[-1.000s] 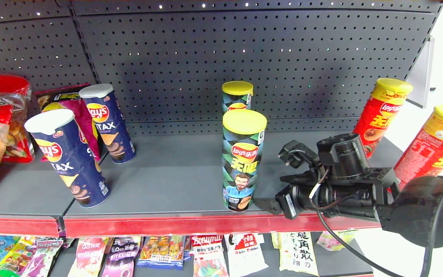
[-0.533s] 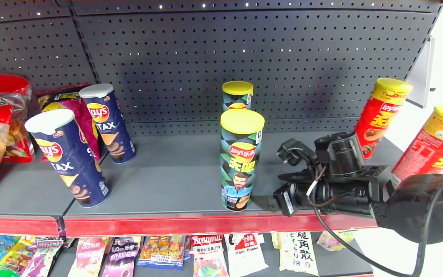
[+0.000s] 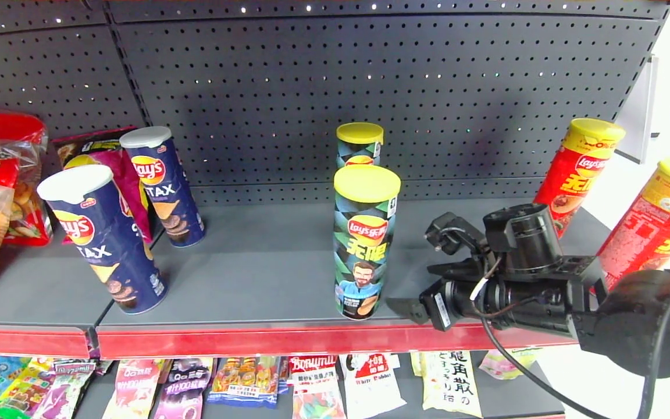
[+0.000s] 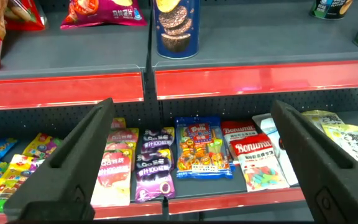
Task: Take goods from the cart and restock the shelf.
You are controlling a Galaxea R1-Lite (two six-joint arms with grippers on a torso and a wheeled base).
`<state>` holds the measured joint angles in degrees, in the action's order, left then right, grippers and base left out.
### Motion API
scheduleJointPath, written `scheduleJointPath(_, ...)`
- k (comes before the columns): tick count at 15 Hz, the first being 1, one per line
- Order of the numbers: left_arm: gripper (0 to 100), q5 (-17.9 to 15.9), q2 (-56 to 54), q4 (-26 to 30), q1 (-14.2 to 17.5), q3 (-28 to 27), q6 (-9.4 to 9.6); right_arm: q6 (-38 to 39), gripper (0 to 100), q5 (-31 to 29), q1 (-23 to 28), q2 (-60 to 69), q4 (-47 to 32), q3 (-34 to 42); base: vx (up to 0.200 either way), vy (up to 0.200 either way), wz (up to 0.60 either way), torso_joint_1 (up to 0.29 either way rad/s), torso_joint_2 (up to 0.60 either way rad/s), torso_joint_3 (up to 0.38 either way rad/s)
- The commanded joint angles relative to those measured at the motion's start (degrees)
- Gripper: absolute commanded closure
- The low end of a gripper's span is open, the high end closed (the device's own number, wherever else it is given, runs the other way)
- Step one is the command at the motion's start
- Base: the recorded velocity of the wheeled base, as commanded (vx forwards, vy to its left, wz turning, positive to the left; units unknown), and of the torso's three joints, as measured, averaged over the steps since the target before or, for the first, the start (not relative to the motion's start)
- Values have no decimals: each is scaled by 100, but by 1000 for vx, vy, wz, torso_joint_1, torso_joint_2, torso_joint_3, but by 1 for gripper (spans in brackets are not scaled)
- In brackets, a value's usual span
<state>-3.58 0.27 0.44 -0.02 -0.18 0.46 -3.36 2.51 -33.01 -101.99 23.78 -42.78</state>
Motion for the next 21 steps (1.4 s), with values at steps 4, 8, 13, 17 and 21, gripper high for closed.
scheduleJointPath(4, 0, -2, 8, 0, 2, 1, -2, 2, 0, 30, 14, 1427, -5, 850, 0, 0, 0, 0, 0, 0)
scheduleJointPath(8, 0, -2, 8, 0, 2, 1, 6, -173, 0, 83, 366, 3589, -58, 1957, 0, 0, 0, 0, 0, 0)
scheduleJointPath(13, 0, -2, 8, 0, 2, 1, -2, -604, 0, 804, 2299, 6331, -946, 3021, 0, 0, 0, 0, 0, 0)
scheduleJointPath(17, 0, -2, 8, 0, 2, 1, -2, -525, 0, 768, 3679, 8740, -1403, 4190, 0, 0, 0, 0, 0, 0)
scheduleJointPath(21, 0, -2, 8, 0, 2, 1, -2, -24, 0, 663, 3785, 9636, -2290, 4181, 0, 0, 0, 0, 0, 0)
